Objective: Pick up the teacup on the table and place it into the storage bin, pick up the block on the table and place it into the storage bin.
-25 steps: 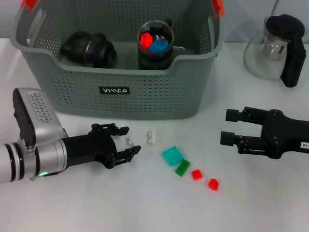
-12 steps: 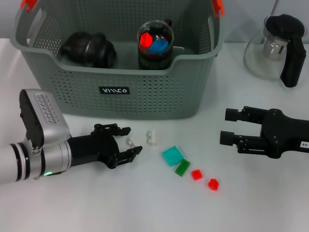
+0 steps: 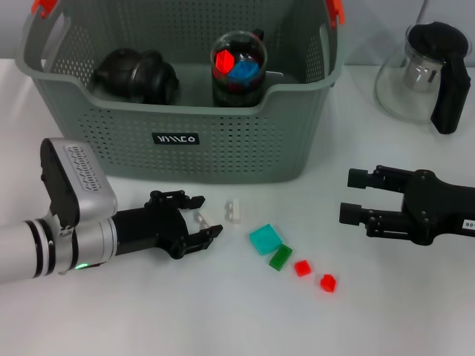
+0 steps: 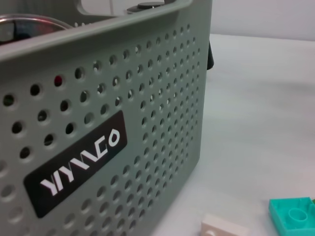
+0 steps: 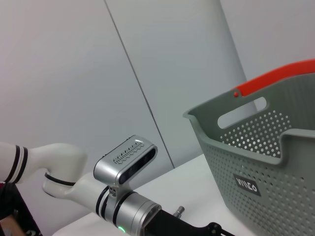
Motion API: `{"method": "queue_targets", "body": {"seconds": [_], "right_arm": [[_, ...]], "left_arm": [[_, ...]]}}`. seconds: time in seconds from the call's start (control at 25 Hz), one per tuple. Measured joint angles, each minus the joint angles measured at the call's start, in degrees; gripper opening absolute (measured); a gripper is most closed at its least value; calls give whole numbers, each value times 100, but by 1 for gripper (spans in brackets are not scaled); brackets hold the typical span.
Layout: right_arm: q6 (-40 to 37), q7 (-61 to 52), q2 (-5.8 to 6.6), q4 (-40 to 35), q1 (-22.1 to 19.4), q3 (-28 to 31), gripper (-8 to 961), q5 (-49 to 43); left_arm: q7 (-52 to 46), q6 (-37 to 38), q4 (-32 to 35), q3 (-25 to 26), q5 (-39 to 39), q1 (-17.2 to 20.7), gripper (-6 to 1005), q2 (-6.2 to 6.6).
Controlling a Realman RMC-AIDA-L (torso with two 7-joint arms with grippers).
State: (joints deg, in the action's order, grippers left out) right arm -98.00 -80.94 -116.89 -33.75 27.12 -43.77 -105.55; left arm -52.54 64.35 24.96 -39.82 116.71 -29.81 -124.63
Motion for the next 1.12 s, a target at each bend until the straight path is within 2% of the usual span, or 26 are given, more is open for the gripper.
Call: {"method": "queue_targets", "body": {"seconds": [0.36, 0.56, 0.64, 0.72, 0.8, 0.96, 1.12], "right_arm": [[10, 18, 16, 17, 2, 0, 824, 0], [10, 3, 14, -10, 19, 0, 824, 0], [10, 1, 14, -10, 32, 1, 824, 0], [9, 0, 15, -13, 35, 1, 824, 0], [11, -4, 18, -18, 30, 1, 823, 0], [9, -7, 25, -18, 18, 6, 823, 0], [9, -9, 25, -18, 42, 10, 822, 2]], "left_arm": [[-171, -2, 28, 3, 4, -23, 582, 2], [-178, 34, 62, 2, 4, -24, 401, 12], [-193, 149, 116, 0, 10, -16, 403, 15], [-295, 523, 278, -1, 30, 41, 404, 34], [-609, 1307, 645, 8, 49, 156, 406, 95], [-1236, 3006, 1201, 239, 3, 242, 409, 320], [-1529, 4495, 1358, 1191, -80, -26, 412, 579]]}}
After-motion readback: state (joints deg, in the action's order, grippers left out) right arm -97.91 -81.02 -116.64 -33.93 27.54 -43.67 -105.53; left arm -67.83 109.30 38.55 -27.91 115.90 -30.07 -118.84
